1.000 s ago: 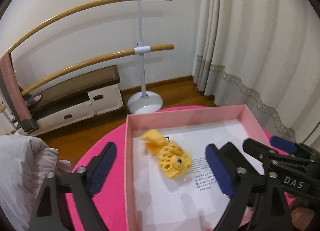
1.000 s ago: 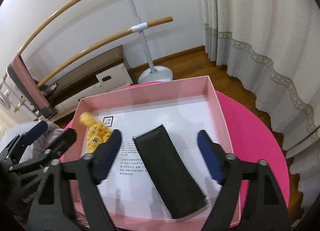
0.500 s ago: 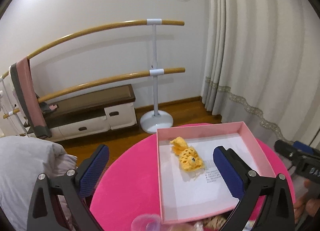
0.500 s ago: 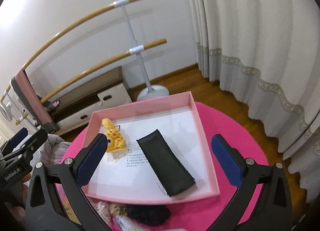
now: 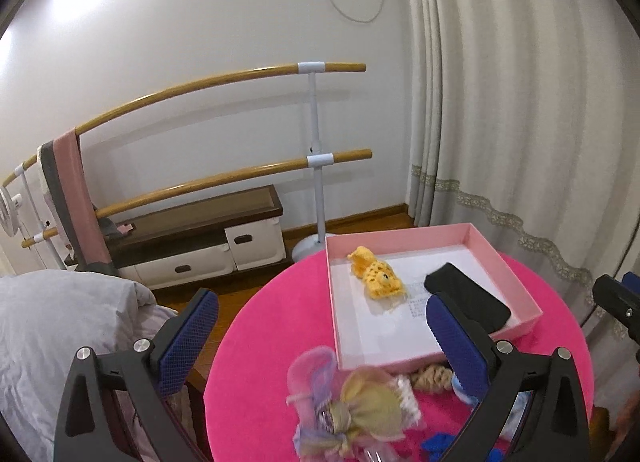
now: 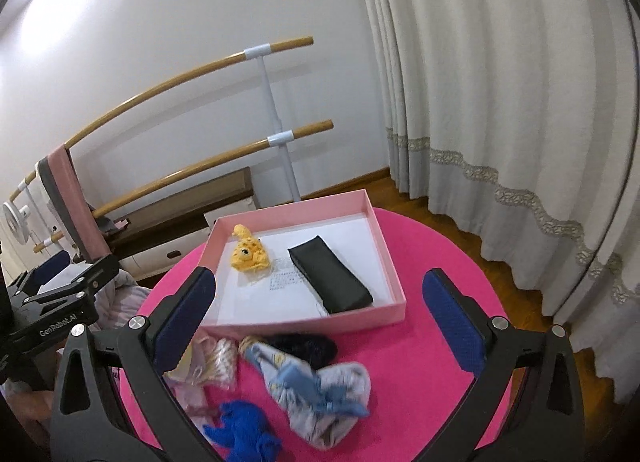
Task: Organize soft objects
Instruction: 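Withdraw both tools from the pink box back over the table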
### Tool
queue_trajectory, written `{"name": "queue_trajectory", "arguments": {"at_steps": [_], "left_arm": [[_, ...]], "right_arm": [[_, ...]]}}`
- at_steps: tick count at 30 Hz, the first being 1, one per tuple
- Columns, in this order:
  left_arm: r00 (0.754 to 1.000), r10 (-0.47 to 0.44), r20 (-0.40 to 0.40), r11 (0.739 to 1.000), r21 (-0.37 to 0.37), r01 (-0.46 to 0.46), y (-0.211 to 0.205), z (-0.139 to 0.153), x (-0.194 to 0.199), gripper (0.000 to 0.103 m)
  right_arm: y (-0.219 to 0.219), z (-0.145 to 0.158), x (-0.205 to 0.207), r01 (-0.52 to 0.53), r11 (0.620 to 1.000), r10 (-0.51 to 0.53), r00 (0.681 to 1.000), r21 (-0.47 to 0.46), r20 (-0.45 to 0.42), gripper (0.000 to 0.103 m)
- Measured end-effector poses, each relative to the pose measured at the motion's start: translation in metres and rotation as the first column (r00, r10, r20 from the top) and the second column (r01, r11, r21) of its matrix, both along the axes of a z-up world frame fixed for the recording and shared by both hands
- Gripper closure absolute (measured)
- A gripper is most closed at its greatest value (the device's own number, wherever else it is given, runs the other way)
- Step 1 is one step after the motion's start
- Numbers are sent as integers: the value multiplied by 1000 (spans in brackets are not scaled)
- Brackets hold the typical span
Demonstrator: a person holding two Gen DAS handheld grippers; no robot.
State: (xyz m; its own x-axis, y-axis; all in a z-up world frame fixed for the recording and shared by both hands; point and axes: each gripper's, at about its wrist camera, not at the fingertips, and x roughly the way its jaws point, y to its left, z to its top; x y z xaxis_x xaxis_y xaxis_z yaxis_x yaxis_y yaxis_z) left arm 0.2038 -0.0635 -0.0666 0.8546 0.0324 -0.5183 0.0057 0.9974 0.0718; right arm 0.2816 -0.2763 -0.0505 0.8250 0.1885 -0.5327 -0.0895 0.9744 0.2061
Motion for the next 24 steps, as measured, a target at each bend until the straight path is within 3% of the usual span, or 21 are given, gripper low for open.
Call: {"name": "queue_trajectory", "arguments": {"at_steps": [14, 24], "left_arm": [[1000, 17, 14, 1000, -24, -16, 8, 15, -83, 0], [999, 16, 32, 999, -52, -14, 28, 24, -132, 0]], "right_arm": [[16, 0, -66, 27, 998, -24, 998, -53, 62, 0], [24, -5, -93, 17, 997, -13, 999, -72, 52, 0]]}}
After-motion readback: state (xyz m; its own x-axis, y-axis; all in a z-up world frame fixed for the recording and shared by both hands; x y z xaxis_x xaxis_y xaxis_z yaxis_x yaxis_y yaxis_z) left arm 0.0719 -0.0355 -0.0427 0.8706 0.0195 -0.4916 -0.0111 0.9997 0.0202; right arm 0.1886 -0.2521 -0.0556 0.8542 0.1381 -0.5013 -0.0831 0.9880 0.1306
